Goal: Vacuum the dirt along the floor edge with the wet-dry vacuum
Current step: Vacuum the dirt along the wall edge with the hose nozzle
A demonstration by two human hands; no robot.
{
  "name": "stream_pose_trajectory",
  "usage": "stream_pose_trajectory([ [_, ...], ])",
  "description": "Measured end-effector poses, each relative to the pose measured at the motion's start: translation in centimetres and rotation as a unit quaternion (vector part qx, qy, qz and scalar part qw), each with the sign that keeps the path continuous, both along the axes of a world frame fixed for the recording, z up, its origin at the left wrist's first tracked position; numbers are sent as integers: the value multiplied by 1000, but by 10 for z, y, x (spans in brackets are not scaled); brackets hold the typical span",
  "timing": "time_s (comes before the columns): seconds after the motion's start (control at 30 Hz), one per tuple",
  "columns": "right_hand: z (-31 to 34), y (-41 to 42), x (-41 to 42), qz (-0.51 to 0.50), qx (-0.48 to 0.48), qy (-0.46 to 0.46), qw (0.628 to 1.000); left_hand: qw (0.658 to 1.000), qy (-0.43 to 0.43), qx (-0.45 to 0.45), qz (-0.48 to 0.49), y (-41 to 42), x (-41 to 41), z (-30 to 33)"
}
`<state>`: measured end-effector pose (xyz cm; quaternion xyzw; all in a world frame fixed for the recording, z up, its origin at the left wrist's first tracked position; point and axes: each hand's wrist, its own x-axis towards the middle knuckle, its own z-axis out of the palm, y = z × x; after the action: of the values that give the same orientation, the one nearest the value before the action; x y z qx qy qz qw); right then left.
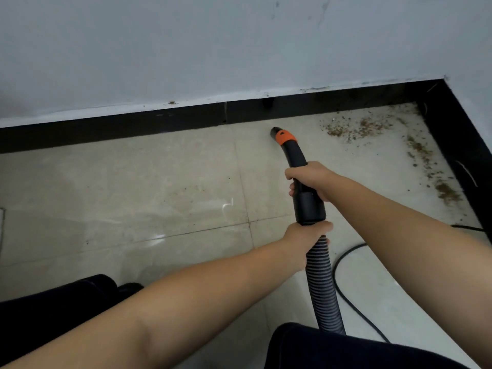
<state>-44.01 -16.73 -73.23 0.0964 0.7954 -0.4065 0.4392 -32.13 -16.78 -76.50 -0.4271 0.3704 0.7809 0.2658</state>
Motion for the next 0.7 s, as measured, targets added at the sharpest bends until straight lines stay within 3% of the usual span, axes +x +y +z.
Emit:
stream_pose_trajectory([
  [0.4,-4,126,4,-163,-50,-17,985,974,-26,-29,-222,76,-8,16],
  [0.7,10,185,-24,-224,-47,-13,973,952,-15,-47,-302,123,-46,28],
])
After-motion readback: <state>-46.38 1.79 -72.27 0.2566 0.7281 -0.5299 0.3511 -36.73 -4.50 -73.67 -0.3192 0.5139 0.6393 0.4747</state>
